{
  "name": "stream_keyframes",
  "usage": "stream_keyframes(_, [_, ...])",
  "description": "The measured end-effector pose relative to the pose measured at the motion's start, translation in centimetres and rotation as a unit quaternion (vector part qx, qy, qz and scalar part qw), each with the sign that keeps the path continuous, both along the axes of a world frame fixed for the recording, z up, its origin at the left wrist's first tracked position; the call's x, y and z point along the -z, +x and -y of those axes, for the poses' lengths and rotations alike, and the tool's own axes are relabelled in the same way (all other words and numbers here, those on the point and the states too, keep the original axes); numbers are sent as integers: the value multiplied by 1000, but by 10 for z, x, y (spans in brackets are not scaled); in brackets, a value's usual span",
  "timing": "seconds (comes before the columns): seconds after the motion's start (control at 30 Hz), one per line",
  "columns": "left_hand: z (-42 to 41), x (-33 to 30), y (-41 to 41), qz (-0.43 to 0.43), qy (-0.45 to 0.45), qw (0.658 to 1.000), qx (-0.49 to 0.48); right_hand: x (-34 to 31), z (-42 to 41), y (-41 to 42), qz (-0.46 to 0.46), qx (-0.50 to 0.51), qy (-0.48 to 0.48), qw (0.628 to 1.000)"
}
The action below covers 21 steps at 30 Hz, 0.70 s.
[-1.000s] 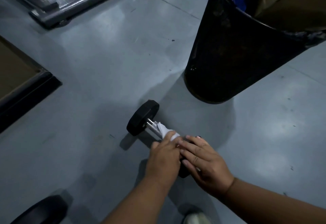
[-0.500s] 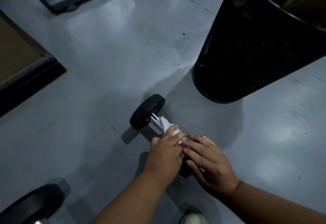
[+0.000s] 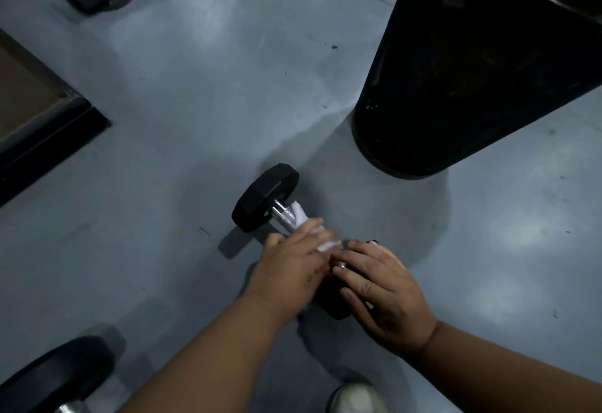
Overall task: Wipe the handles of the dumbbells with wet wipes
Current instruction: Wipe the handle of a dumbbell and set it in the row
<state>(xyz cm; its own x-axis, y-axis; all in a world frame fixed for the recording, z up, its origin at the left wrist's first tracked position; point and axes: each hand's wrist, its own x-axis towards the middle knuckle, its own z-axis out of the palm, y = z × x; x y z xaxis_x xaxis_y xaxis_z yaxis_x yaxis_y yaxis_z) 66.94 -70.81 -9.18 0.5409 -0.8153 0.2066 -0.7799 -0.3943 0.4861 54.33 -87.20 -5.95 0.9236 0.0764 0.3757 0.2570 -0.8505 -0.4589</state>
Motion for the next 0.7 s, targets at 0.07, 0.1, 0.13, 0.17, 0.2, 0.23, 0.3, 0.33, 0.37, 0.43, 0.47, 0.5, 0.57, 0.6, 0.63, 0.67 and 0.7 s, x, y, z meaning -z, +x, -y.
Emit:
stream_keyframes(0.07, [-5,1,15,-24,-28,996,-84,0,1,1,6,-2,0,1000])
stream_keyframes(0.1, [-2,0,15,-54,-46,988,-135,0,1,2,8,-3,1,1000])
stream_keyframes(0.13, [5,-2,10,-90,-59,979,-175,1,1,2,8,-3,1,1000])
stream_keyframes(0.17, [12,-4,1,-120,-56,973,-190,2,1,1,8,-1,2,1000])
stream_keyframes(0.2, [18,-6,-12,-128,-43,975,-174,2,1,1,7,0,4,1000])
stream_keyframes(0.23, [20,-7,-24,-114,-31,985,-129,3,1,0,6,1,6,1000])
stream_keyframes(0.3, [11,-7,-26,-85,-24,996,-14,3,0,-1,8,0,8,1000])
stream_keyframes(0.33, [4,-6,-15,-57,-20,998,23,3,0,0,9,-1,7,1000])
stream_keyframes(0.37, [-1,-3,-2,-25,-14,999,39,3,1,1,10,-2,5,1000])
stream_keyframes(0.43, [-6,0,22,-21,-23,999,-28,4,2,2,13,-2,3,1000])
stream_keyframes(0.47, [-6,1,27,-53,-38,994,-83,5,3,1,13,-1,5,1000])
stream_keyframes(0.5, [-4,2,24,-80,-49,987,-127,6,3,1,13,0,7,1000])
stream_keyframes(0.57, [2,2,5,-86,-52,982,-162,7,2,0,15,0,9,1000])
stream_keyframes(0.6, [4,3,-8,-76,-45,986,-142,7,2,-1,16,0,8,1000])
stream_keyframes(0.63, [6,2,-20,-66,-40,992,-104,7,1,0,18,1,7,1000])
stream_keyframes(0.67, [5,1,-28,-66,-38,995,-60,6,1,0,20,3,7,1000])
stream_keyframes(0.7, [3,-1,-29,-65,-34,997,-21,6,1,1,21,4,8,1000])
